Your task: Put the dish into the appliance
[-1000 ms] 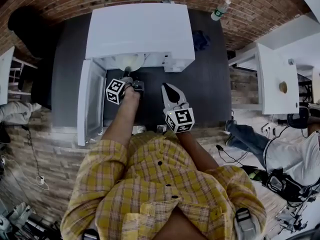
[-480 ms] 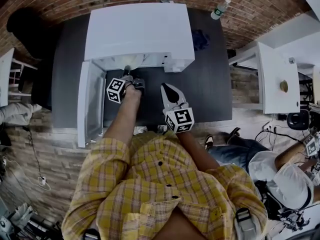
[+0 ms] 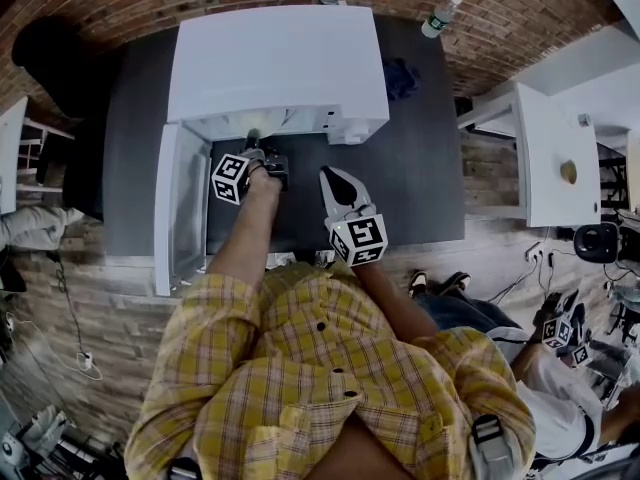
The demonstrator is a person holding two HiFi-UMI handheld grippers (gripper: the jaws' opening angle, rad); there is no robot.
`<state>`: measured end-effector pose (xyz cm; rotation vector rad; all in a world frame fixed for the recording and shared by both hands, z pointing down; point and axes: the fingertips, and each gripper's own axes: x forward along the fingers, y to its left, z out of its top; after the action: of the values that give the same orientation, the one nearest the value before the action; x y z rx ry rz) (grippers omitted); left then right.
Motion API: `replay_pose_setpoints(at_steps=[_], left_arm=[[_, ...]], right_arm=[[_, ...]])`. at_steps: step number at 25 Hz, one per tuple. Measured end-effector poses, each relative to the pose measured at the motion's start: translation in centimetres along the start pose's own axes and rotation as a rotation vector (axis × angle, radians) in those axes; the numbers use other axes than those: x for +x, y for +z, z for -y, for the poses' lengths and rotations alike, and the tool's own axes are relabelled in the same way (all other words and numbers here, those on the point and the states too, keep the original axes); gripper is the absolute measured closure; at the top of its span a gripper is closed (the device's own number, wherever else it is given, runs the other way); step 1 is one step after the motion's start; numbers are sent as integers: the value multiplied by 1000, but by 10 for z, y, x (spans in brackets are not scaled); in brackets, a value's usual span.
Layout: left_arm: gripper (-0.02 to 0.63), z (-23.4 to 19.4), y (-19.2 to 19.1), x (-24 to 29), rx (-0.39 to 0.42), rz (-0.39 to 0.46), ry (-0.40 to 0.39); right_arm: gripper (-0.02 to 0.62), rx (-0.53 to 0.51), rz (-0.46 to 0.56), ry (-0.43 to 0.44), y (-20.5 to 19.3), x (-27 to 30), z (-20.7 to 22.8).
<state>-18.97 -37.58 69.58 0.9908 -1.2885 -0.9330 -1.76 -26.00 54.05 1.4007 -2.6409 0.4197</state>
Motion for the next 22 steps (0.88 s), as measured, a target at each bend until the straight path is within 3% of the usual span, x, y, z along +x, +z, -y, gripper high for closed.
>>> replay_pose_setpoints(at_steps=[5, 12, 22], left_arm=[[563, 3, 0, 0, 10, -10, -14], [465, 11, 0, -1, 5, -11, -29], [434, 10, 4, -16, -13, 6, -35]], right_arm=[[591, 0, 0, 5, 0, 0, -1], [591, 4, 12, 4, 1, -5, 0], [591, 3, 19, 8, 2, -14, -3]])
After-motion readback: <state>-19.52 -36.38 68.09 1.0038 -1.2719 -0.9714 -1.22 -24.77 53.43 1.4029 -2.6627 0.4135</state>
